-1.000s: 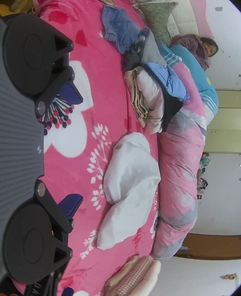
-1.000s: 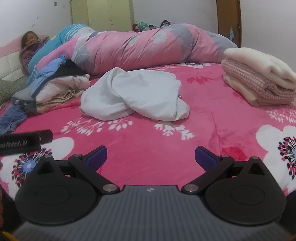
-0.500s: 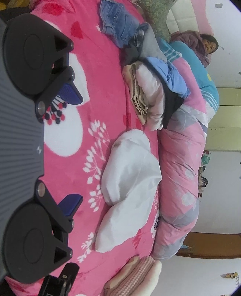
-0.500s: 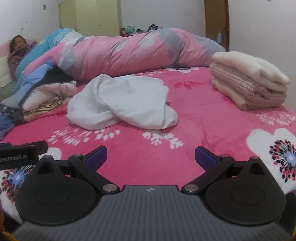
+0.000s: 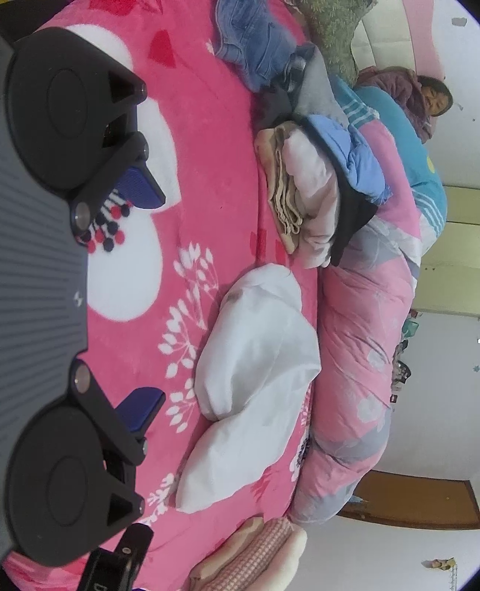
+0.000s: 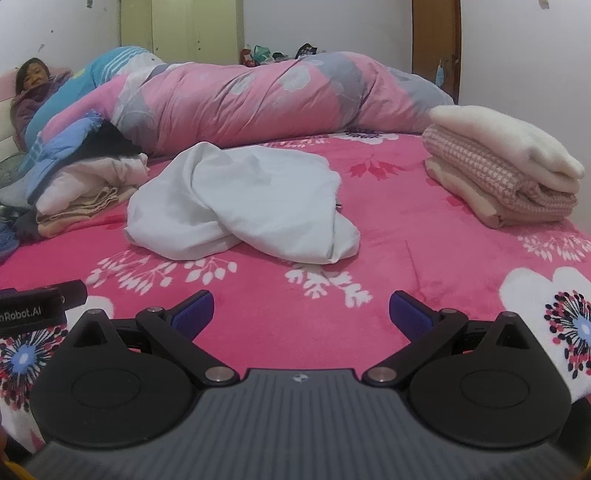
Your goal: Fold clothes
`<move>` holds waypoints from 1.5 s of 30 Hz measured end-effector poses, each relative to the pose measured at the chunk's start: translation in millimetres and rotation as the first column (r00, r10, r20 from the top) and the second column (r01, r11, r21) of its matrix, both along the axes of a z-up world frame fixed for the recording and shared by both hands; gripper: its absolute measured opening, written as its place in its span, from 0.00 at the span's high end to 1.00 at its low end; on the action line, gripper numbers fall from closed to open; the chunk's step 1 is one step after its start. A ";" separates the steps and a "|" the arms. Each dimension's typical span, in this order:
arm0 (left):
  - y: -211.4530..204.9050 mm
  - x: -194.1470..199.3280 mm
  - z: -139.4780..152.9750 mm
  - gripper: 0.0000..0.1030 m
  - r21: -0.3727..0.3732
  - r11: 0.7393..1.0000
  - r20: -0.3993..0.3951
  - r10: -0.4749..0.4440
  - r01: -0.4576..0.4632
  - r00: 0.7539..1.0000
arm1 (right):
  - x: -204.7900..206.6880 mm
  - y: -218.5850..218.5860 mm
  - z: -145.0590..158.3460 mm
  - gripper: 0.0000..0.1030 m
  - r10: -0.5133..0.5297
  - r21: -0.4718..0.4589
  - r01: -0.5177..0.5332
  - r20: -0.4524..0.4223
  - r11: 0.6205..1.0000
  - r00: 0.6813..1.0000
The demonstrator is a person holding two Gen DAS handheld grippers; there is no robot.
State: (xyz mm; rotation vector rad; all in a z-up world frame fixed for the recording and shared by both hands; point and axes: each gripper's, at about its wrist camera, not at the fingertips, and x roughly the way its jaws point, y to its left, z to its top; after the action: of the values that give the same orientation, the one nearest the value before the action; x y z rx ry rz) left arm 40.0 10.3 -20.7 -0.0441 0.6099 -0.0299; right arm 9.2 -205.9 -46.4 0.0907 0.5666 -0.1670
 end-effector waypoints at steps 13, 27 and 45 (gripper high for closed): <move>10.9 -10.1 14.3 0.00 -0.036 0.999 -0.009 -0.007 0.006 1.000 | 2.4 4.6 16.2 0.01 -0.071 -0.039 0.070 -0.031 0.997 0.997; 17.6 -16.6 19.5 0.00 -0.051 0.999 0.004 0.012 -0.012 1.000 | -1.9 15.0 13.4 0.01 -0.054 -0.042 0.052 -0.049 0.998 0.997; 20.0 -15.2 16.9 0.00 -0.035 0.999 -0.009 0.037 -0.038 0.999 | -5.9 12.0 6.7 0.01 -0.009 0.007 0.009 -0.047 1.000 0.999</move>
State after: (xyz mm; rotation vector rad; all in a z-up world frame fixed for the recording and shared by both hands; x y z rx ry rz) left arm 24.8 30.3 -3.8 -0.0900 0.6170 -0.0043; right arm 3.3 -193.9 -39.7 0.0963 0.6134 -0.1764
